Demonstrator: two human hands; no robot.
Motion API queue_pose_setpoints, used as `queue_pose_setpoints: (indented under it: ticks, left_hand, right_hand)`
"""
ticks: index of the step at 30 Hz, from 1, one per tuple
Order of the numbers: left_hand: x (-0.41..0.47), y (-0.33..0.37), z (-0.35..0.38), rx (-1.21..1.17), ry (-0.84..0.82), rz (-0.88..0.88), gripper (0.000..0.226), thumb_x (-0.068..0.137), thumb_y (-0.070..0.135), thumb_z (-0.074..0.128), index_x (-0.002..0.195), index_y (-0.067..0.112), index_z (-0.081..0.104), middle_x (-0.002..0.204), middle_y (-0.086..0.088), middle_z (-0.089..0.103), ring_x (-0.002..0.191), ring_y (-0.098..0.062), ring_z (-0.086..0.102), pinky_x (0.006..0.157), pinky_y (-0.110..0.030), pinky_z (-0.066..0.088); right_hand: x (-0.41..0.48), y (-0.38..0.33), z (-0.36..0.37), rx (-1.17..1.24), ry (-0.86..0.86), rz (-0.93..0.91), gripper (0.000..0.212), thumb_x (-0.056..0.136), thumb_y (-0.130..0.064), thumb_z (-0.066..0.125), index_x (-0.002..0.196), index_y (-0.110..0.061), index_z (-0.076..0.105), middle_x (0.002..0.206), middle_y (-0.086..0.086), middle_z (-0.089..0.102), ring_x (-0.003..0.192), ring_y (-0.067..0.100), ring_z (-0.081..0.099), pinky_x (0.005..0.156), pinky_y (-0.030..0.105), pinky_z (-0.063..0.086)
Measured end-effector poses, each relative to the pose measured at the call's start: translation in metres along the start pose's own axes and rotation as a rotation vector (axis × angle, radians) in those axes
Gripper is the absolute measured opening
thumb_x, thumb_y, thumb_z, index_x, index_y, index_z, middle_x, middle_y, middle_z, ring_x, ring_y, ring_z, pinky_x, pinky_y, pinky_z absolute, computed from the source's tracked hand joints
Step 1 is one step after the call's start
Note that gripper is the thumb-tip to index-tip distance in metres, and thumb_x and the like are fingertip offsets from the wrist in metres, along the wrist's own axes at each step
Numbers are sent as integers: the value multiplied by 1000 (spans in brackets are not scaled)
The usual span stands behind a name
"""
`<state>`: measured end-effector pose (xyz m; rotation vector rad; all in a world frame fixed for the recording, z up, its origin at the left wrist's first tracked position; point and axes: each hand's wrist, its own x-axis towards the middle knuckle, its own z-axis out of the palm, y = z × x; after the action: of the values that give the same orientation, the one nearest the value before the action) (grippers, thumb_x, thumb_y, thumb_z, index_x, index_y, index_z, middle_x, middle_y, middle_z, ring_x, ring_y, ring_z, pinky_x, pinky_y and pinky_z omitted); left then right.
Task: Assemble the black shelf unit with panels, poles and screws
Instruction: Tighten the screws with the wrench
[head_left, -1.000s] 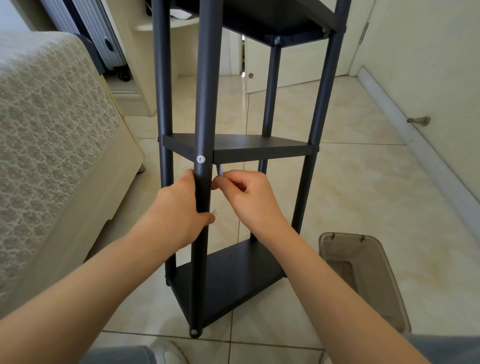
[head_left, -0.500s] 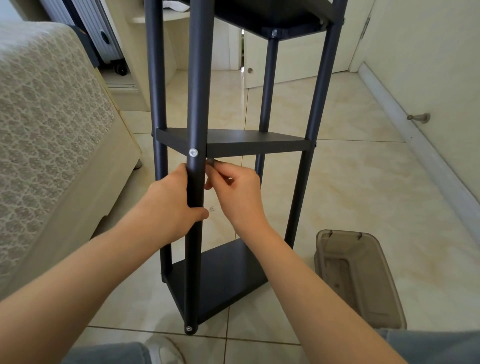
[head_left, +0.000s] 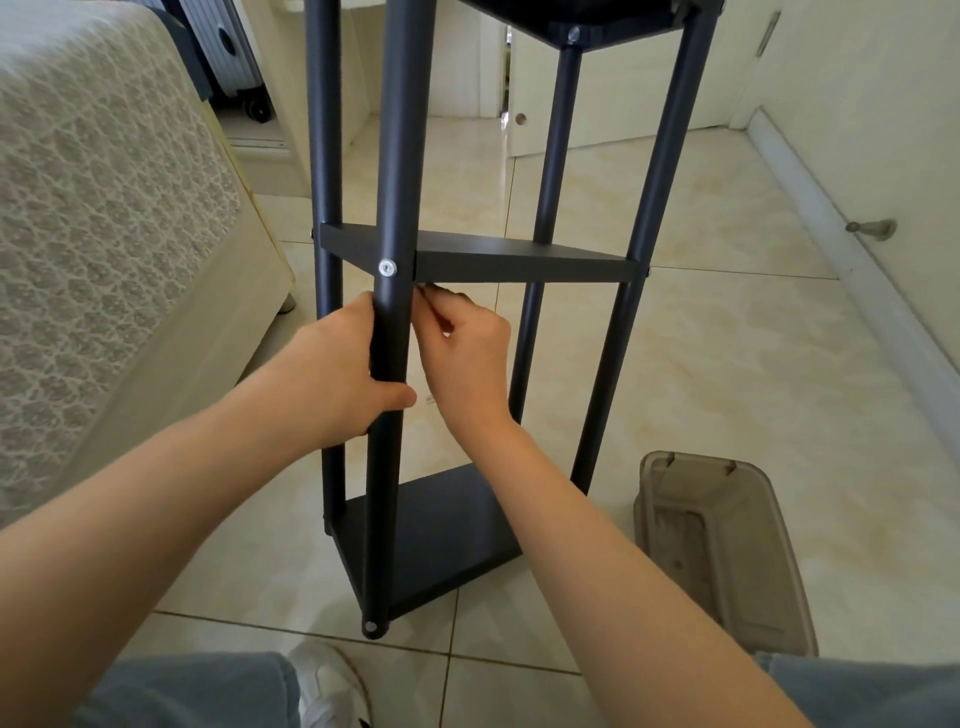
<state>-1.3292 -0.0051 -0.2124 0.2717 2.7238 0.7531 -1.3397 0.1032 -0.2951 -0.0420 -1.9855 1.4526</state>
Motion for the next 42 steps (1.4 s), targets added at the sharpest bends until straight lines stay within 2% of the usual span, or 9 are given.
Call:
queue_pose_setpoints:
  ticks: [4, 7, 12, 19, 25, 29, 33, 37, 42]
  left_hand:
    - [3, -3, -1, -2, 0, 8, 56, 82, 18, 80, 125, 22, 45, 92, 8, 52, 93, -23, 66, 82, -44, 61]
    - [4, -6, -2, -11, 5, 13, 54, 82, 19, 80, 118, 26, 40, 92, 8, 52, 81, -15, 63, 63, -33, 62]
    - [5, -7, -1, -25, -2, 8, 60, 82, 19, 80, 130, 22, 43, 92, 9, 52, 79, -15, 63, 54, -25, 59]
    - [6, -8, -1, -53, -7, -6, 64, 83, 16, 79, 135, 19, 42, 90, 10, 49, 92, -23, 64, 60, -29, 60]
    - [7, -10, -1, -41, -7, 1, 61, 82, 16, 79, 131, 19, 43, 91, 10, 50, 80, -15, 62, 54, -26, 57]
    - [6, -10, -2, -33, -15, 6, 63, 82, 16, 79, 133, 19, 42, 93, 9, 51, 86, -18, 64, 57, -28, 60]
    - [6, -7, -3, -30, -18, 5, 61, 82, 17, 80, 131, 18, 43, 95, 6, 53, 88, -21, 64, 61, -32, 61]
    - [5, -6, -4, -52, -35, 1, 62, 82, 15, 79, 133, 18, 43, 96, 5, 54, 94, -26, 65, 70, -41, 63]
    - [4, -6, -4, -62, -33, 1, 64, 83, 15, 78, 136, 18, 42, 91, 10, 50, 95, -26, 64, 71, -41, 62]
  right_hand:
    - [-3, 0, -10, 29, -113, 93, 21, 95, -8, 57, 81, -5, 72, 59, -7, 58, 56, 5, 53, 59, 14, 42]
    - [-3, -4, -17, 34, -172, 163, 23, 94, -9, 59, 75, -8, 71, 56, -6, 56, 57, 10, 52, 58, 21, 43]
    - [1, -15, -23, 32, -231, 166, 23, 93, -9, 60, 74, -3, 72, 61, 8, 63, 61, 19, 57, 66, 38, 50]
    - [5, -20, -26, 14, -242, 126, 31, 93, -8, 60, 62, -5, 63, 56, 10, 56, 57, 23, 54, 67, 40, 49]
    - [6, -18, -24, -40, -239, 97, 30, 96, -10, 59, 67, -6, 68, 55, -14, 55, 55, -4, 55, 62, 5, 41]
    - [6, -15, -17, -38, -207, 75, 28, 97, -13, 59, 72, -5, 71, 59, -5, 62, 57, 6, 58, 59, 10, 42]
    - [9, -8, -4, -41, -117, 31, 33, 95, -7, 60, 62, -7, 61, 49, -9, 48, 46, 7, 46, 52, 11, 33]
    - [9, 0, 8, -52, -28, -20, 23, 93, -4, 61, 73, 4, 69, 58, 13, 62, 52, 21, 52, 55, 28, 42]
    - [11, 4, 10, -70, 26, -69, 17, 91, -1, 63, 76, 3, 70, 63, 11, 65, 56, 9, 48, 59, 12, 37]
